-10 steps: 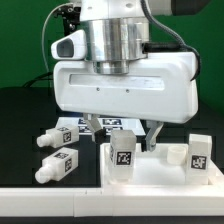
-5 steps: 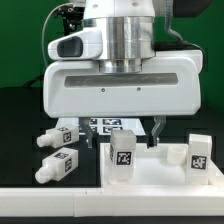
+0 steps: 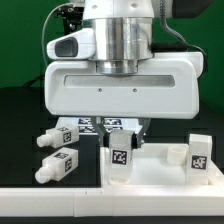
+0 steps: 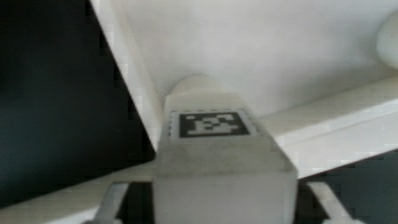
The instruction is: Assemble square table
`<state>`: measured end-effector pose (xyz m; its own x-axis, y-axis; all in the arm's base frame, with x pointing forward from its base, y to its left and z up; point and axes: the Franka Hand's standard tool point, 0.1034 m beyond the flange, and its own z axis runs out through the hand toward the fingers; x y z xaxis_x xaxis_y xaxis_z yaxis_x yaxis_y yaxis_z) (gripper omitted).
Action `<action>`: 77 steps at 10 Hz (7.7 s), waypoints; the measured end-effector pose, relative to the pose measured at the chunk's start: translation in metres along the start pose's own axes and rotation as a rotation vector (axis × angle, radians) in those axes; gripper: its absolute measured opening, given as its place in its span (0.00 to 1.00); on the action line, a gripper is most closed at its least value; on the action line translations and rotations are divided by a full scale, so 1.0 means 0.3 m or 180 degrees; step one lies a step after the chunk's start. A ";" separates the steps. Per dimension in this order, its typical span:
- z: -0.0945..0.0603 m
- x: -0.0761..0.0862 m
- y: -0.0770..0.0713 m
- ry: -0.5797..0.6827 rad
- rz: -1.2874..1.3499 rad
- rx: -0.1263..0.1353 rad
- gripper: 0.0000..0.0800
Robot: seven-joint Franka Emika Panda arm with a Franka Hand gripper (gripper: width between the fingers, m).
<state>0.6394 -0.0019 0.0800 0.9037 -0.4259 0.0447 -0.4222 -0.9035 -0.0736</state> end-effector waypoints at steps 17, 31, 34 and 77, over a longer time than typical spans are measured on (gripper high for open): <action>0.020 -0.015 0.008 -0.0072 0.0422 0.0137 0.81; 0.032 -0.010 0.006 -0.0351 0.4050 0.0375 0.36; 0.035 -0.014 0.005 -0.0338 0.3863 0.0371 0.36; 0.020 -0.012 0.022 -0.0042 0.1798 0.0217 0.36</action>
Offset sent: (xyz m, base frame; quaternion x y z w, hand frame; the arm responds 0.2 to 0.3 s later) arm 0.0057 0.0006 -0.0050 -0.0078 -0.0787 0.4141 0.9068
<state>0.6337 -0.0061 0.0734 0.5398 -0.8411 -0.0328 -0.8351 -0.5302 -0.1466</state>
